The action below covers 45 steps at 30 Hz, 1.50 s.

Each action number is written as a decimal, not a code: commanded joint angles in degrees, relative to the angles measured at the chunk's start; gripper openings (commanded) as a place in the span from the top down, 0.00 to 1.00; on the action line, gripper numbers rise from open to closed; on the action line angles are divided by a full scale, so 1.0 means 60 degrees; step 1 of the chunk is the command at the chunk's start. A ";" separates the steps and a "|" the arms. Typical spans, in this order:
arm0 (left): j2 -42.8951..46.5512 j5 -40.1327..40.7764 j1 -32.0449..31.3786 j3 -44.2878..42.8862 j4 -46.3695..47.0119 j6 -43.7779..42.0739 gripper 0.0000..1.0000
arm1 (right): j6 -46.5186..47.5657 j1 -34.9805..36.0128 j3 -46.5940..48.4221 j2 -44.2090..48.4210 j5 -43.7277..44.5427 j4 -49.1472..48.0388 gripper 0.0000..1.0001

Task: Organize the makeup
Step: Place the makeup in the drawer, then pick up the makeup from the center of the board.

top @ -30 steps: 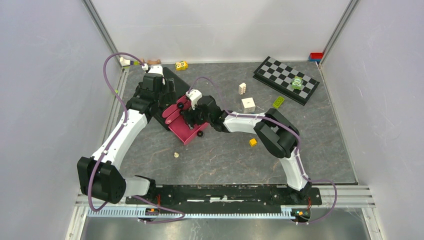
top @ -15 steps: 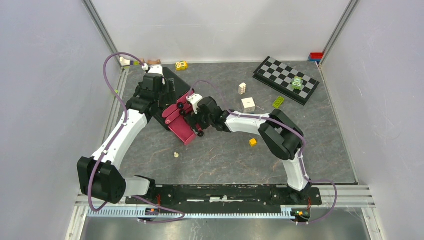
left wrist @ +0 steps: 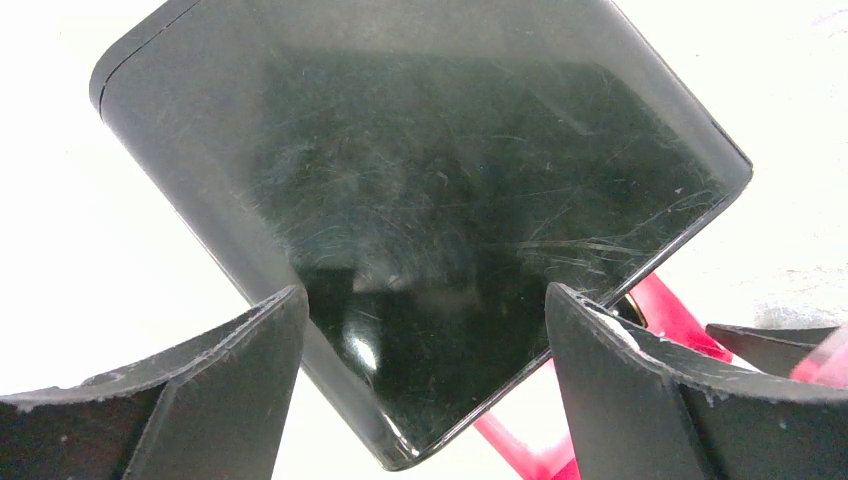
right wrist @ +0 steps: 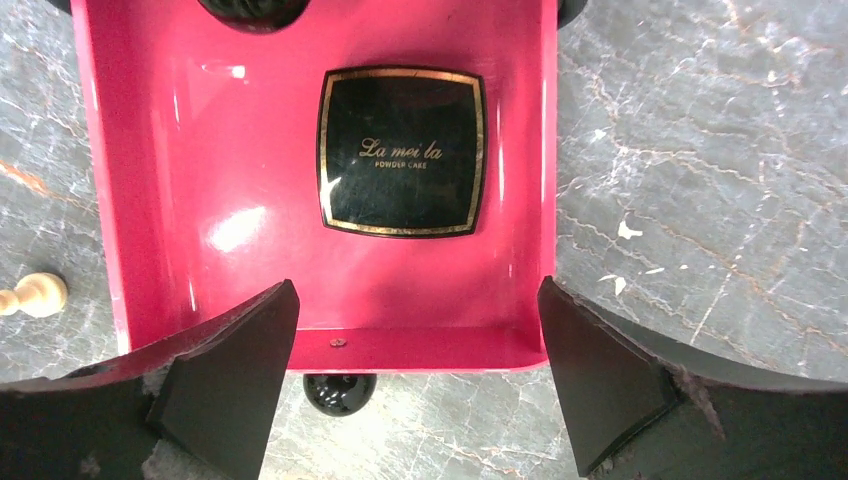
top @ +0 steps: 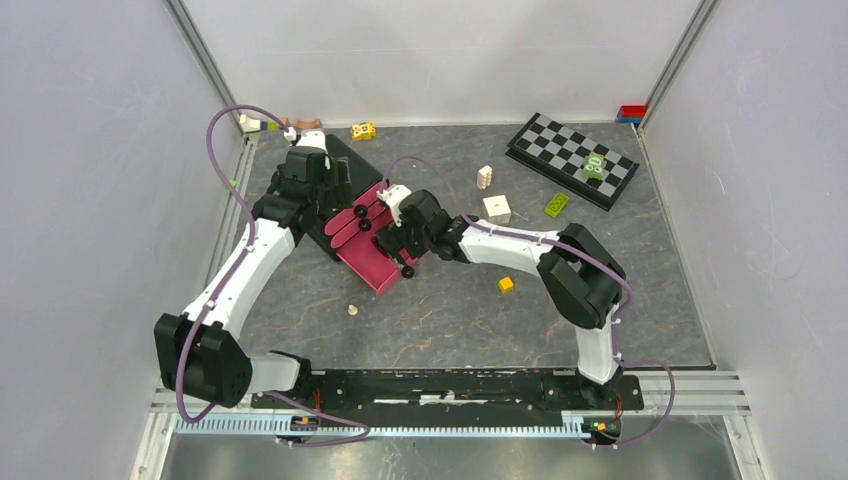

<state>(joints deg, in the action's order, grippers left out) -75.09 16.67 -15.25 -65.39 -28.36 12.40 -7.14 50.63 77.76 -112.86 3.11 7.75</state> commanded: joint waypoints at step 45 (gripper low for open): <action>0.0559 0.0246 -0.0213 0.1105 -0.1689 0.0115 0.06 | 0.3034 -0.4040 -0.2576 0.2745 -0.1246 0.3774 0.32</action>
<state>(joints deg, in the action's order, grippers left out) -71.88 16.73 -16.47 -58.63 -38.89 12.53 9.82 27.24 60.75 -95.48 -1.32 30.52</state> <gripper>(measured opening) 0.938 0.720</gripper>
